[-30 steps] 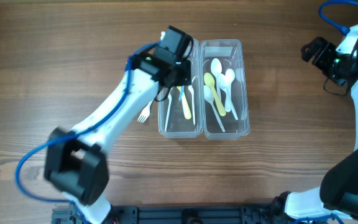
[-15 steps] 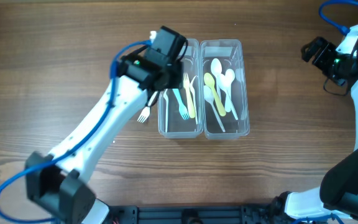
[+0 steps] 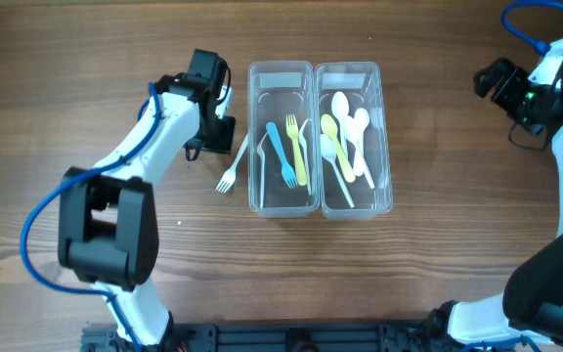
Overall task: Pack container
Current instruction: 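Lower the left gripper onto the last white fork and grasp it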
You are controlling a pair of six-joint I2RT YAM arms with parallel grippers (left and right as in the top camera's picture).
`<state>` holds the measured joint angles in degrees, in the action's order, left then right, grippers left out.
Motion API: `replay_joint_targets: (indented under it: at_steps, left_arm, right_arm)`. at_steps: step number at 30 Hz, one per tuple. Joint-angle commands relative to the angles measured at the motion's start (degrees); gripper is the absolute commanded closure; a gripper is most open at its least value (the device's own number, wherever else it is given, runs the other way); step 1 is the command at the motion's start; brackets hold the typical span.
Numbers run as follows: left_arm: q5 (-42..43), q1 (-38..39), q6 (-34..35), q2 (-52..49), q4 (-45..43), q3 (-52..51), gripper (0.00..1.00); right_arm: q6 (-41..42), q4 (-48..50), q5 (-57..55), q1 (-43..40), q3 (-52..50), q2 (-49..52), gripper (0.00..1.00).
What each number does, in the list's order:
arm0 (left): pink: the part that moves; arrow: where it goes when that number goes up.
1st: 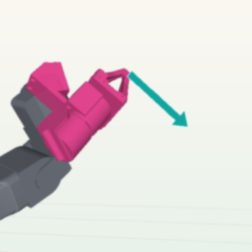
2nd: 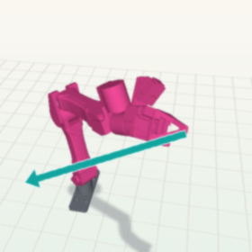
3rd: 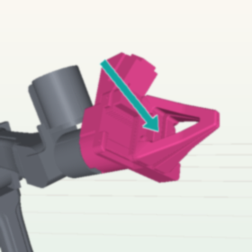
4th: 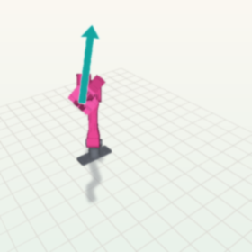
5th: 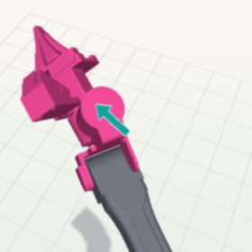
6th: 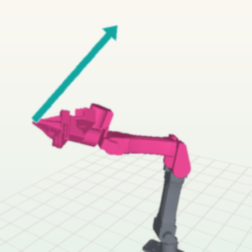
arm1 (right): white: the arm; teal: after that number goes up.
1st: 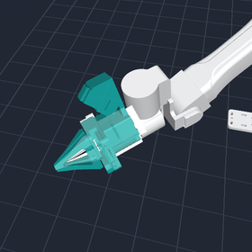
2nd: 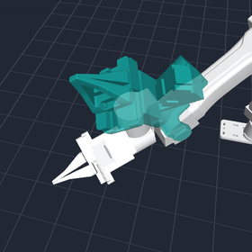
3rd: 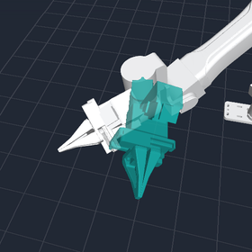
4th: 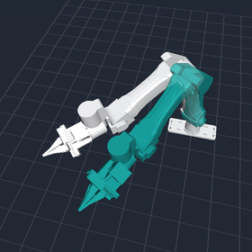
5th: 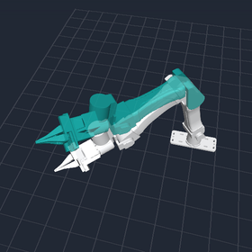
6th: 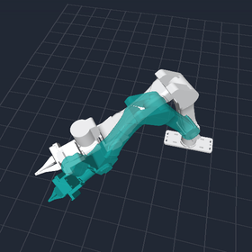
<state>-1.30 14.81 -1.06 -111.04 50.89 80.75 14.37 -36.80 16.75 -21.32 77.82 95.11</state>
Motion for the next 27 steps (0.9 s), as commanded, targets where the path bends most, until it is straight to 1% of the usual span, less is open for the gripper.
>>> replay_joint_targets:
  at_steps: [1,5,9,18,21,25,27]
  left_arm:
    - [5.38,0.24,-8.0,-3.5,-0.31,0.02,0.47]
    - [5.38,1.36,-7.5,-6.03,-0.11,0.02,0.47]
    - [5.62,1.66,-7.52,-6.51,-0.37,-0.76,0.47]
    - [5.99,1.86,-7.52,-6.51,-3.21,-7.13,0.48]
    - [5.95,1.79,-7.13,-6.51,-3.32,-7.48,0.55]
    - [5.77,1.57,-3.45,-6.51,-4.66,-7.48,0.58]
    - [5.75,1.29,-2.49,-6.51,-5.09,-7.48,0.64]
  right_arm:
    - [0.83,0.09,0.87,0.02,0.81,-0.92,0.0]
    - [0.83,0.09,0.87,0.02,0.81,-0.92,0.0]
    - [0.81,0.09,0.87,0.02,0.81,-0.92,0.0]
    - [0.81,0.09,0.87,0.02,0.81,-0.92,0.0]
    - [0.83,0.09,0.87,0.02,0.81,-0.92,0.0]
    - [0.83,0.09,0.87,0.02,0.81,-0.92,0.0]
    - [0.83,0.09,0.87,0.02,0.81,-0.92,0.0]
